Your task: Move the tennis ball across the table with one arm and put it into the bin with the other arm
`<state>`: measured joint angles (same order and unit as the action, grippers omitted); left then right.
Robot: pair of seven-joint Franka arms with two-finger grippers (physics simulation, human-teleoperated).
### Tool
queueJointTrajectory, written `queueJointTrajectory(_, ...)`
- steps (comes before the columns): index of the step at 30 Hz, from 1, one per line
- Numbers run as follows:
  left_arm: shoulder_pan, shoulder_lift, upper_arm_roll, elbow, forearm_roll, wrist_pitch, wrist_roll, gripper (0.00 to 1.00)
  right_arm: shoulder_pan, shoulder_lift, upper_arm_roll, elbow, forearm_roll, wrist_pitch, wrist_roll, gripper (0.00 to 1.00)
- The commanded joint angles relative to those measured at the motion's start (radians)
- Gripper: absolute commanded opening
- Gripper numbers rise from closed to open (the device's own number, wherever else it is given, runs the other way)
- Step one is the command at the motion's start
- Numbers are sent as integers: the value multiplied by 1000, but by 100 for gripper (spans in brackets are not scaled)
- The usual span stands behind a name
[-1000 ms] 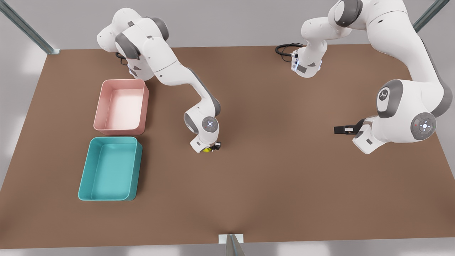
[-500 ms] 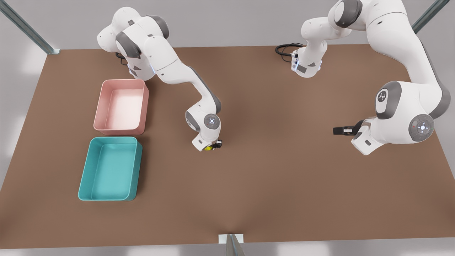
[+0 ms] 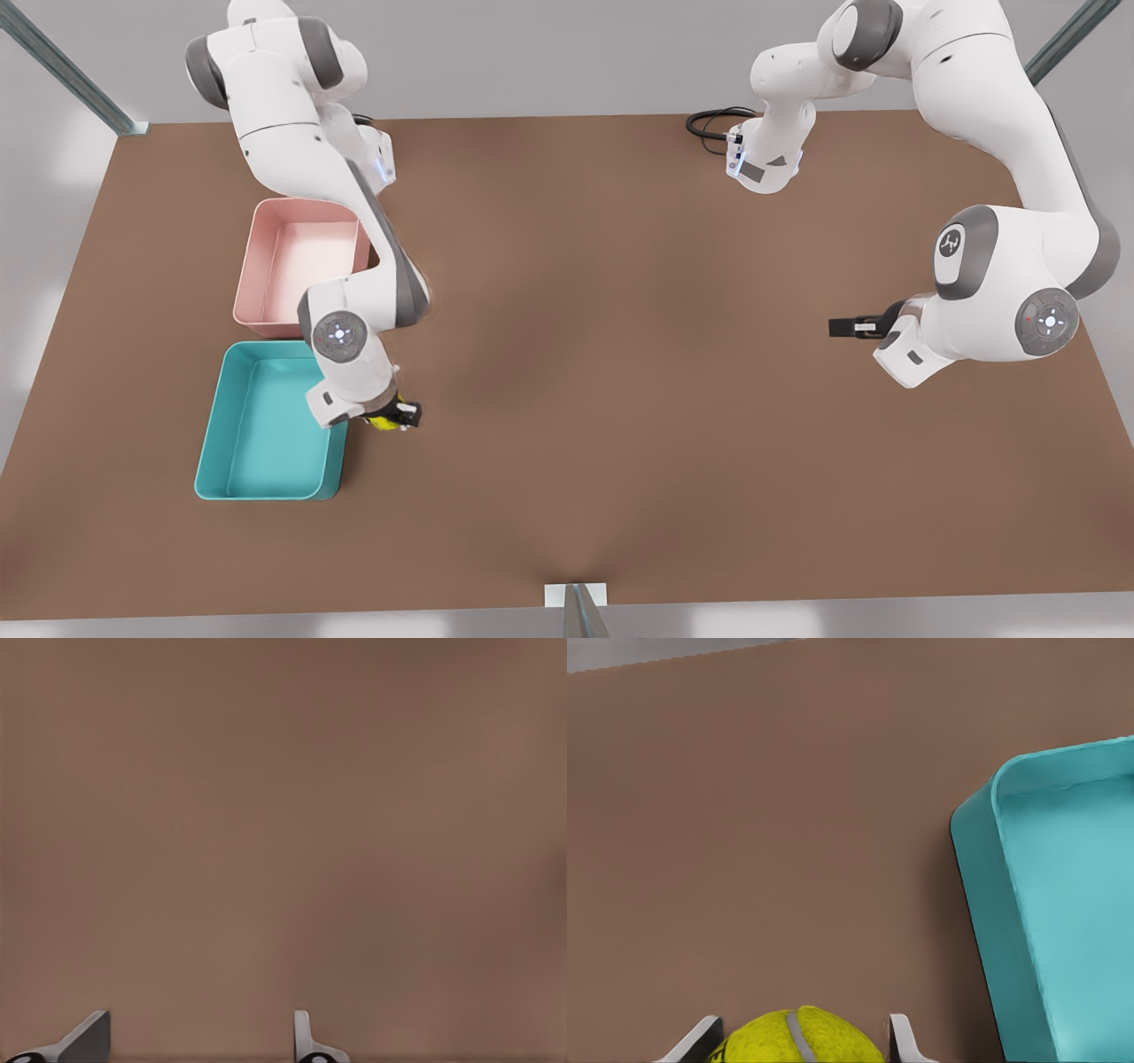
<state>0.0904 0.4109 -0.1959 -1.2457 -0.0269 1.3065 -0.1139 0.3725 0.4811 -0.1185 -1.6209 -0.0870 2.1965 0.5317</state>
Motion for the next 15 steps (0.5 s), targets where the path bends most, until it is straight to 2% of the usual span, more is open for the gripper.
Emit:
queueJointTrajectory(1,0,-1,0,0,1,-1,-3,100,-60,-19,0,1,1,-113,-696,67)
queueJointTrajectory(6,-1,0,0,0,-1,-1,-3,100,-283,37,2,4,41,-115,-857,67)
queueJointTrajectory(9,-1,0,0,0,-1,-1,-3,100,-317,71,2,7,98,-113,-917,67)
queueJointTrajectory(10,-1,0,0,0,1,-1,-3,100,-317,74,3,7,104,-113,-915,94)
queueJointTrajectory(11,0,0,0,0,1,-1,-3,100,-317,79,3,7,125,-113,-915,100)
queueJointTrajectory(15,-3,0,0,0,-1,-1,-15,100,-307,76,10,36,134,-138,-880,100)
